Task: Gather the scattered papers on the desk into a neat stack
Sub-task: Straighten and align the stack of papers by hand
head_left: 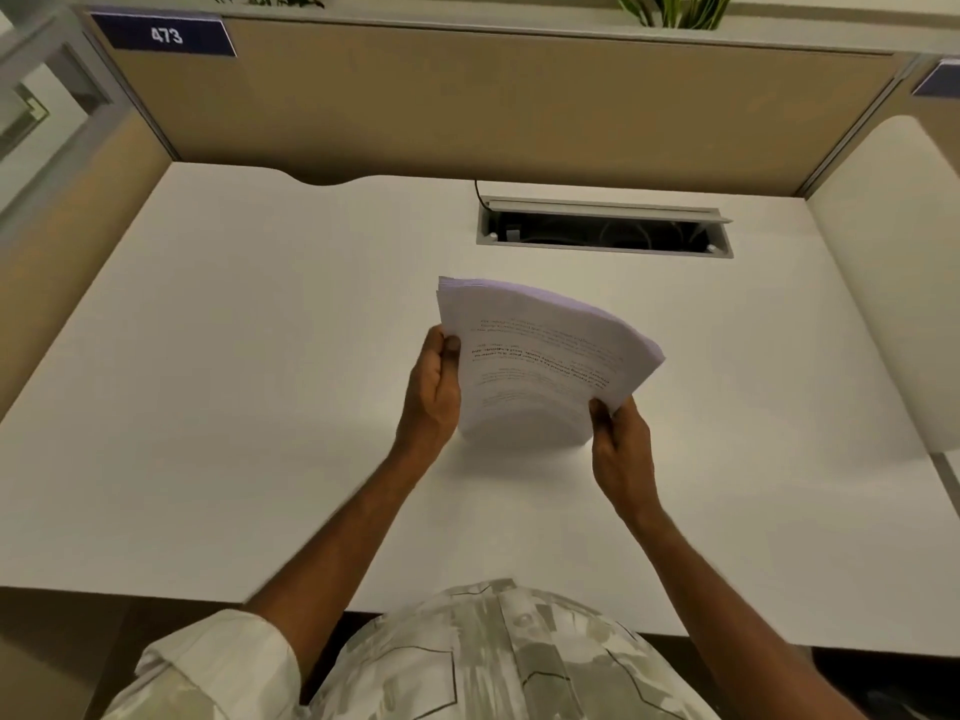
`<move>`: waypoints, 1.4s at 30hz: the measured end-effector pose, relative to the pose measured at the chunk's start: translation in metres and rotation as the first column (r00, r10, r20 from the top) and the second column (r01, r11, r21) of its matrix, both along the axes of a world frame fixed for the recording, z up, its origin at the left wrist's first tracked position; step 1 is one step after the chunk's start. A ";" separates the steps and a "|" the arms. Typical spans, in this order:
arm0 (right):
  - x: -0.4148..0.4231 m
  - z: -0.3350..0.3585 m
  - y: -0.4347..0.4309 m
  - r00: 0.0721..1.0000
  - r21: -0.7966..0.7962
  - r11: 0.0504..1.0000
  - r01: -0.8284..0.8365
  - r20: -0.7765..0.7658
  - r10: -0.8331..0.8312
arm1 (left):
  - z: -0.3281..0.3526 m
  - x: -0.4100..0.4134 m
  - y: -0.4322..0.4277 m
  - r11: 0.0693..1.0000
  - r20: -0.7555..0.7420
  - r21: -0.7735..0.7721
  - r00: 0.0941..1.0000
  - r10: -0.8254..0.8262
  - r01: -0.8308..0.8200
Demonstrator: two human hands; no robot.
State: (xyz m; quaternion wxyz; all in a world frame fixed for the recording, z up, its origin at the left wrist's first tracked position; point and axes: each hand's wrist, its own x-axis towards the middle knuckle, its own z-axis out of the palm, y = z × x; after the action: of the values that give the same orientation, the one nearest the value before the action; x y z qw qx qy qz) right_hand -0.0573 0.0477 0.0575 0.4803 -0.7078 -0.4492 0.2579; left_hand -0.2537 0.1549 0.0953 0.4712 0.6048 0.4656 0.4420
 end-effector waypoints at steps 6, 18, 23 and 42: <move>0.009 -0.005 -0.006 0.999 -0.015 1.000 0.014 0.037 -0.013 | -0.008 -0.006 -0.006 1.000 0.003 -0.005 1.000 -0.001 0.001; 0.015 -0.008 -0.011 0.999 0.037 0.999 0.033 -0.013 -0.033 | -0.023 -0.015 -0.014 0.996 -0.084 0.044 0.994 -0.070 0.074; 0.017 -0.013 -0.015 0.999 0.043 0.998 0.035 0.001 -0.035 | -0.040 -0.021 -0.020 0.999 -0.295 0.050 0.955 0.020 -0.005; 0.023 -0.019 -0.020 0.995 0.151 0.985 0.090 -0.067 -0.080 | -0.037 -0.034 -0.016 0.987 -0.055 0.159 0.998 0.039 -0.030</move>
State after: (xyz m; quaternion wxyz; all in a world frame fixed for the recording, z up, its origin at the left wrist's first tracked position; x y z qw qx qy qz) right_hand -0.0347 0.0273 0.0386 0.5573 -0.6791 -0.4224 0.2232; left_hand -0.2877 0.1385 0.0578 0.4004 0.6446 0.4529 0.4681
